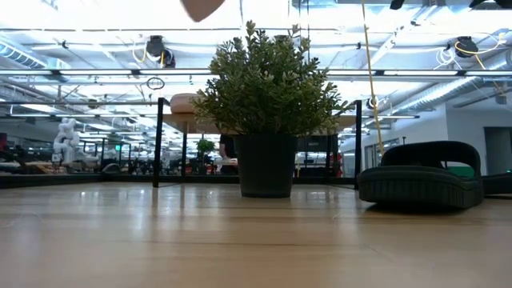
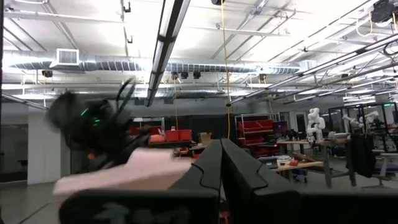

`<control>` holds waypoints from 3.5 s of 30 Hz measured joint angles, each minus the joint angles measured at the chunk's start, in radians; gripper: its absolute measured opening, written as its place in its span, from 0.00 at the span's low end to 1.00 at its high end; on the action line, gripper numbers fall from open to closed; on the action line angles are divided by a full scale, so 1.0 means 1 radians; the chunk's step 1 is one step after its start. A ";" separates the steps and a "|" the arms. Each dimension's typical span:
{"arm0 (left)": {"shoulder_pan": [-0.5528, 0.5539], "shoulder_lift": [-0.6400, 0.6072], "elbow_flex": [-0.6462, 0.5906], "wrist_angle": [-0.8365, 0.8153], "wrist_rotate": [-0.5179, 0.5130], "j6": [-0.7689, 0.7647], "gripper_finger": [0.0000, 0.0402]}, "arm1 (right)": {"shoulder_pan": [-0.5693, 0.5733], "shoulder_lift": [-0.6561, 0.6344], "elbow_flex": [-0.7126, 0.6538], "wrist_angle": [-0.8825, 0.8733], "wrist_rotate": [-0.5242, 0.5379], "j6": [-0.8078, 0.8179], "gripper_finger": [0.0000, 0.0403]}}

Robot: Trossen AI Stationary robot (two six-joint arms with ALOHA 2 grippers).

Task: Pick and place slides into the shelf
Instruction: Put the pink slipper on the shelf

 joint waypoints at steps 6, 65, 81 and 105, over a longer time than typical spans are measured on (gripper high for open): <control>0.240 0.068 0.036 0.478 0.109 0.530 0.00 | 0.000 0.000 0.000 0.003 0.000 0.016 0.00; 0.559 0.501 0.032 0.354 0.236 0.692 0.00 | 0.000 0.018 0.000 0.036 0.184 -0.085 0.00; 0.574 0.497 -0.027 0.359 0.277 0.690 0.00 | -0.001 0.018 0.000 0.036 0.184 -0.087 0.00; 0.568 0.497 -0.030 0.353 0.276 0.701 0.24 | 0.000 0.018 0.000 0.036 0.184 -0.088 0.00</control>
